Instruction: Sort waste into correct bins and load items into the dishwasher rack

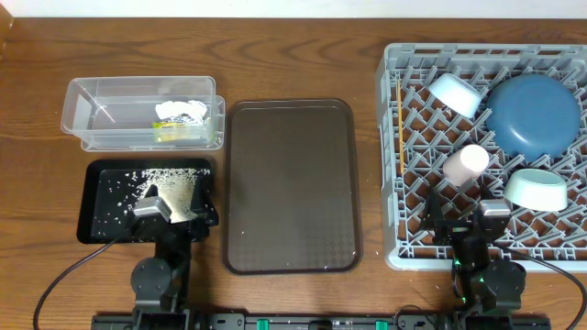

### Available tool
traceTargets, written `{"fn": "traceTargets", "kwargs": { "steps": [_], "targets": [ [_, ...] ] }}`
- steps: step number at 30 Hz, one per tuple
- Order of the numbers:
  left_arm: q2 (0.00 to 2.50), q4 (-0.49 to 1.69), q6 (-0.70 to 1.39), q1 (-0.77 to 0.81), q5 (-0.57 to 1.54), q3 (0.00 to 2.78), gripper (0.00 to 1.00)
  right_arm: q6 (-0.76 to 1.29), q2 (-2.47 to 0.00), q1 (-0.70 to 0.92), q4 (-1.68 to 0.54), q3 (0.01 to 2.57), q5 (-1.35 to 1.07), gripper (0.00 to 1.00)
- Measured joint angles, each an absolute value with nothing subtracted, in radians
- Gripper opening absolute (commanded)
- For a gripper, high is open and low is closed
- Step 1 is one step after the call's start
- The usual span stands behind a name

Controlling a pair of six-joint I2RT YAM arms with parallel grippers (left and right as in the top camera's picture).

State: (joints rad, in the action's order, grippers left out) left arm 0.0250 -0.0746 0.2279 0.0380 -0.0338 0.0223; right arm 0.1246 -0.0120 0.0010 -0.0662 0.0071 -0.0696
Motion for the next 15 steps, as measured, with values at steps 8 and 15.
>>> {"fn": "traceTargets", "kwargs": {
  "steps": [8, 15],
  "targets": [
    [0.011, -0.081, 0.228, 0.041, -0.078, 0.015, 0.94, 0.125, -0.012, 0.001, -0.066, 0.007, -0.070, 0.99],
    [0.010, 0.012, 0.226, 0.041, -0.102, 0.015, 0.94, 0.125, -0.012, 0.001, -0.066, 0.007, -0.070, 0.99]
  ]
}}
